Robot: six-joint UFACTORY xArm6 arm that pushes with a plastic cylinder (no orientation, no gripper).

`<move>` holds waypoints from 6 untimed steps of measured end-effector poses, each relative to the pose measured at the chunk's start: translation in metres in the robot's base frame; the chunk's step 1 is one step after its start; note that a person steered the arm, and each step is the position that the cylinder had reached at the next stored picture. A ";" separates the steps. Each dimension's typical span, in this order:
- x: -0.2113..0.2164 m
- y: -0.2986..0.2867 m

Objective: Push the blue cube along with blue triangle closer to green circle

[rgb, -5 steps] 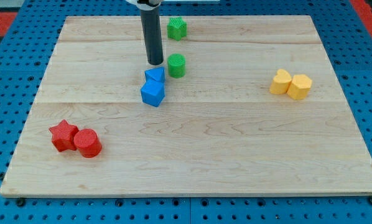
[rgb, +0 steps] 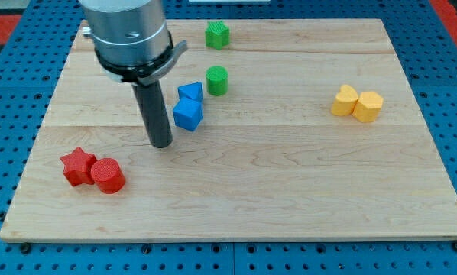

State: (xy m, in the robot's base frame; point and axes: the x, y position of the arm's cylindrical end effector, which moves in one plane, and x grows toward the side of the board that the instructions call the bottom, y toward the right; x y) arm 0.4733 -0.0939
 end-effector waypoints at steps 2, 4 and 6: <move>-0.035 0.000; -0.003 0.003; -0.041 0.025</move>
